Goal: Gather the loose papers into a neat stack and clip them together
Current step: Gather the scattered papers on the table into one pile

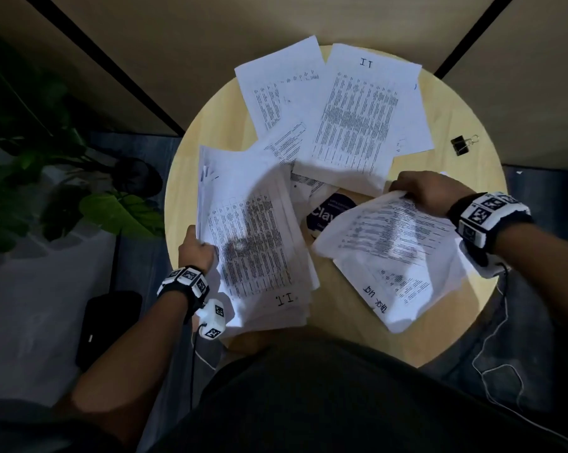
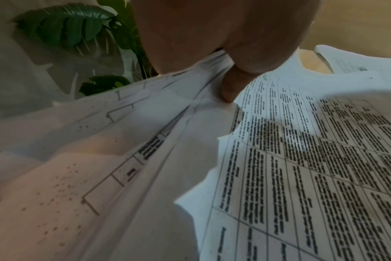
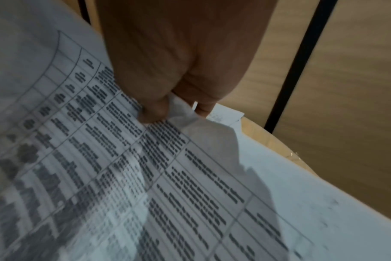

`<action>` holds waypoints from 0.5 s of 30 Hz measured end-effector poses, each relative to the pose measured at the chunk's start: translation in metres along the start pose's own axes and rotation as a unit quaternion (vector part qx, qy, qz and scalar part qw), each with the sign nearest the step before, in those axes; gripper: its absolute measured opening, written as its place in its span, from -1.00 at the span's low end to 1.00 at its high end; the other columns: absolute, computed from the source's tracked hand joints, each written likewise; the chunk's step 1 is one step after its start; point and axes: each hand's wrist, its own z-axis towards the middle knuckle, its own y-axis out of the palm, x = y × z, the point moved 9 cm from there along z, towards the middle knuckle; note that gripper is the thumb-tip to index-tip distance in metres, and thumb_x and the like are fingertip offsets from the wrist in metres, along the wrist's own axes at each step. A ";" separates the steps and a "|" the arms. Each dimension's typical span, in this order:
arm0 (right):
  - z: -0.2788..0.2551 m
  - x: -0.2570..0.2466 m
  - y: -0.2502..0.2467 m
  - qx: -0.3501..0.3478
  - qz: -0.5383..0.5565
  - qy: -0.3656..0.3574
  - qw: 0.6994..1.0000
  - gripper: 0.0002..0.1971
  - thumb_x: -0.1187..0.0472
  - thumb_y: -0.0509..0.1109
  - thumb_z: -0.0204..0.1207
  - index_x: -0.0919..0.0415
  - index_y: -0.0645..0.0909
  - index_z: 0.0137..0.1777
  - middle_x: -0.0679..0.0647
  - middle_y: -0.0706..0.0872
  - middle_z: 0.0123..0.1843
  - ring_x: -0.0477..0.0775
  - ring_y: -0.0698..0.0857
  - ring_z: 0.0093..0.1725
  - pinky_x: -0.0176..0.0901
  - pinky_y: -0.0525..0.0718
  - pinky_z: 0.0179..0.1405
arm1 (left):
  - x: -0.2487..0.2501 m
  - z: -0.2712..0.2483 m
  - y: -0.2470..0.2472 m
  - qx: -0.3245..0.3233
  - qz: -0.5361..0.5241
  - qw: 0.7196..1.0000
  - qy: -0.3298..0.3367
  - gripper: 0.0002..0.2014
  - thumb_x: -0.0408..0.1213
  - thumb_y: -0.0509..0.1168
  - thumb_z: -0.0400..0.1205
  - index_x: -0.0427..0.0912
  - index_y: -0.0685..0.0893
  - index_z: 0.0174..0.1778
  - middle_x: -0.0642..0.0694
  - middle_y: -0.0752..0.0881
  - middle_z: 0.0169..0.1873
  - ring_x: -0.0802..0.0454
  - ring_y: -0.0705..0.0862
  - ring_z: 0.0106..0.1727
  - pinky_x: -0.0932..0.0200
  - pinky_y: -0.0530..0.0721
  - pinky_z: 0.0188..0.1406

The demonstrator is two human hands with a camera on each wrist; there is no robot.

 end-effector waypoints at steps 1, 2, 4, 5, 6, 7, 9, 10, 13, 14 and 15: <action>-0.003 -0.002 0.004 -0.018 -0.014 -0.011 1.000 -0.69 0.49 0.33 0.45 0.18 0.69 0.12 0.20 0.66 -0.07 0.25 0.67 -0.09 -0.08 0.44 -0.20 | 0.000 0.001 0.000 0.001 0.006 1.000 0.002 -0.52 -0.46 0.14 0.59 -0.24 0.38 0.48 -0.28 0.62 -0.16 -0.19 0.58 -0.18 -0.03 0.61 -0.13; -0.006 -0.003 0.008 -0.028 -0.035 -0.025 0.999 -0.68 0.48 0.34 0.45 0.15 0.69 0.11 0.18 0.67 -0.07 0.25 0.68 -0.11 -0.07 0.48 -0.22 | 0.000 0.000 0.000 0.000 0.013 1.000 0.006 -0.53 -0.45 0.13 0.59 -0.26 0.37 0.47 -0.30 0.61 -0.16 -0.20 0.57 -0.19 -0.04 0.59 -0.15; -0.012 -0.006 0.014 -0.029 -0.073 -0.048 0.996 -0.68 0.48 0.36 0.42 0.12 0.70 0.07 0.17 0.69 -0.09 0.29 0.70 -0.16 -0.02 0.59 -0.24 | -0.001 0.001 0.001 -0.003 0.026 1.000 0.007 -0.52 -0.44 0.12 0.61 -0.28 0.33 0.49 -0.32 0.58 -0.14 -0.22 0.55 -0.19 -0.03 0.55 -0.17; -0.014 -0.010 0.013 -0.028 -0.083 -0.056 0.995 -0.69 0.46 0.37 0.42 0.12 0.70 0.07 0.17 0.69 -0.09 0.30 0.69 -0.15 -0.01 0.60 -0.22 | -0.001 0.000 0.001 -0.004 0.030 1.000 0.007 -0.52 -0.44 0.11 0.62 -0.27 0.31 0.50 -0.30 0.55 -0.12 -0.22 0.54 -0.17 -0.01 0.52 -0.16; -0.015 -0.015 0.011 -0.029 -0.099 -0.061 0.993 -0.71 0.43 0.37 0.43 0.13 0.69 0.09 0.17 0.69 -0.08 0.30 0.69 -0.12 -0.02 0.58 -0.20 | -0.001 0.000 0.001 -0.005 0.032 0.999 0.009 -0.52 -0.44 0.11 0.62 -0.27 0.31 0.50 -0.29 0.54 -0.12 -0.23 0.54 -0.14 0.02 0.50 -0.15; -0.017 -0.019 0.010 -0.035 -0.123 -0.061 0.990 -0.71 0.39 0.35 0.45 0.12 0.68 0.12 0.16 0.69 -0.04 0.29 0.67 -0.06 -0.05 0.53 -0.18 | -0.001 -0.001 0.001 -0.005 0.030 0.999 0.011 -0.54 -0.44 0.11 0.62 -0.29 0.32 0.49 -0.28 0.53 -0.13 -0.24 0.55 -0.14 0.04 0.49 -0.15; -0.021 -0.019 0.023 -0.102 -0.211 -0.050 0.971 -0.67 0.32 0.28 0.52 0.04 0.62 0.24 0.08 0.66 0.14 0.22 0.60 0.09 -0.10 0.47 -0.11 | 0.000 -0.001 0.001 -0.005 0.031 0.999 0.013 -0.55 -0.44 0.11 0.62 -0.30 0.33 0.47 -0.28 0.54 -0.13 -0.21 0.53 -0.15 0.05 0.48 -0.15; -0.024 -0.019 0.034 -0.137 -0.270 -0.047 0.952 -0.65 0.29 0.26 0.55 0.00 0.59 0.29 0.03 0.60 0.25 0.18 0.56 0.15 -0.09 0.51 -0.03 | 0.001 -0.002 0.001 -0.004 0.033 0.999 0.013 -0.53 -0.44 0.10 0.63 -0.29 0.31 0.50 -0.27 0.53 -0.12 -0.18 0.51 -0.14 0.05 0.48 -0.14; -0.030 -0.024 0.067 -0.162 -0.348 -0.053 0.922 -0.72 0.19 0.28 0.61 0.01 0.64 0.28 0.03 0.43 0.46 0.18 0.47 0.27 -0.04 0.56 0.17 | 0.002 -0.004 0.001 -0.003 0.030 1.000 0.007 -0.49 -0.45 0.11 0.64 -0.25 0.27 0.55 -0.23 0.50 -0.10 -0.15 0.50 -0.12 0.04 0.48 -0.11; -0.030 -0.026 0.076 -0.163 -0.359 -0.044 0.918 -0.71 0.17 0.29 0.62 0.03 0.64 0.31 0.06 0.38 0.51 0.20 0.47 0.32 -0.04 0.54 0.22 | 0.003 -0.005 0.001 -0.003 0.031 0.999 0.007 -0.51 -0.44 0.11 0.64 -0.26 0.29 0.53 -0.25 0.52 -0.10 -0.17 0.52 -0.13 0.02 0.50 -0.12; -0.031 -0.027 0.082 -0.167 -0.327 -0.005 0.930 -0.66 0.16 0.27 0.63 0.04 0.59 0.39 0.10 0.36 0.55 0.24 0.46 0.37 -0.02 0.52 0.27 | 0.002 -0.005 0.001 -0.002 0.030 1.000 0.008 -0.52 -0.44 0.12 0.63 -0.28 0.31 0.50 -0.28 0.55 -0.11 -0.21 0.56 -0.13 -0.01 0.53 -0.13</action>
